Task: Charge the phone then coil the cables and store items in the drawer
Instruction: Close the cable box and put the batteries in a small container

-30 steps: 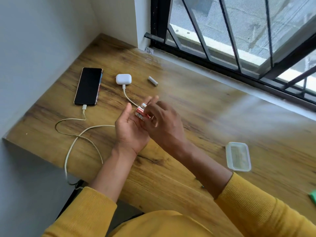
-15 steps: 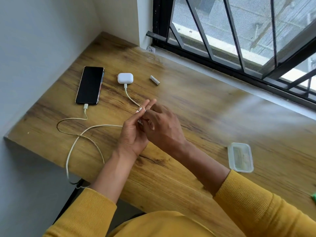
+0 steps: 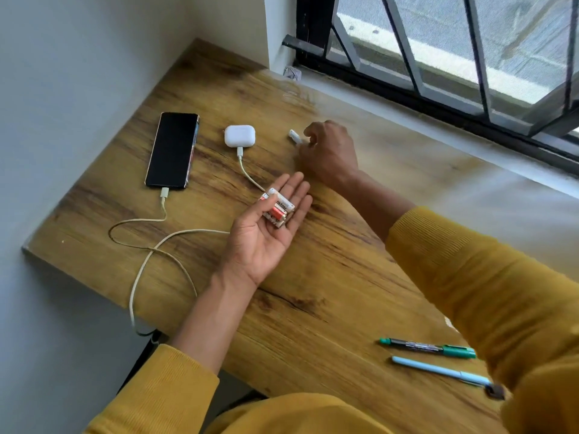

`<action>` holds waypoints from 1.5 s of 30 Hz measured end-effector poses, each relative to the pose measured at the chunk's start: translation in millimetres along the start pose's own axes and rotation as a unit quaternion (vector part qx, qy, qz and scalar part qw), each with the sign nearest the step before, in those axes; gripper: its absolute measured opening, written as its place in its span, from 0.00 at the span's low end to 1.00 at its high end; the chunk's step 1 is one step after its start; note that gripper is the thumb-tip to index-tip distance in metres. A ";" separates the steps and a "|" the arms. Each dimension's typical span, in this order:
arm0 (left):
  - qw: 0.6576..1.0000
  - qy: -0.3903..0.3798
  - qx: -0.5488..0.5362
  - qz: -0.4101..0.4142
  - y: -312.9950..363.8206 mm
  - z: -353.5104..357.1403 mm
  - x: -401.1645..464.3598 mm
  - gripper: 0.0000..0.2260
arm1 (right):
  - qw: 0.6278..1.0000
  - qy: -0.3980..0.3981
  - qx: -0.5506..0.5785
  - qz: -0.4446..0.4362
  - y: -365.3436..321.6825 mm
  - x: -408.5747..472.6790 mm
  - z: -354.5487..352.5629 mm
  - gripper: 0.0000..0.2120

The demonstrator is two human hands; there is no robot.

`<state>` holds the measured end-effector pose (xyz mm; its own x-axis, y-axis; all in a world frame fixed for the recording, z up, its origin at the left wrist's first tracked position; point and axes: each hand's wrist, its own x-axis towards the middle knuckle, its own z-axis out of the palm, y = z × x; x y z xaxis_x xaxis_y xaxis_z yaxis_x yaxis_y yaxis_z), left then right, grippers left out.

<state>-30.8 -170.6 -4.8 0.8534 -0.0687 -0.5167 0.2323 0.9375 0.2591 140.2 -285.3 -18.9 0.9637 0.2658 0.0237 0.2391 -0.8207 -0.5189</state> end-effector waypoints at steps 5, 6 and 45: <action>1.000 -0.008 0.001 0.001 -0.4 -1.5 1.5 0.23 | 1.000 0.003 -0.017 -0.004 1.4 16.3 8.3 0.06; 1.000 -0.010 0.003 0.004 -0.9 -1.2 1.8 0.23 | 1.000 0.002 -0.018 -0.002 1.4 17.7 6.5 0.05; 0.979 -0.127 0.124 -0.098 -116.3 52.3 -52.6 0.23 | 0.981 0.188 0.036 -0.028 -5.9 -274.9 -102.9 0.08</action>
<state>-78.3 -293.9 35.0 0.8621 -0.3518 -0.3648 0.4831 0.7879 0.3820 -114.0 -405.5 65.6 0.9283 0.0929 0.3600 0.2965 -0.7692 -0.5660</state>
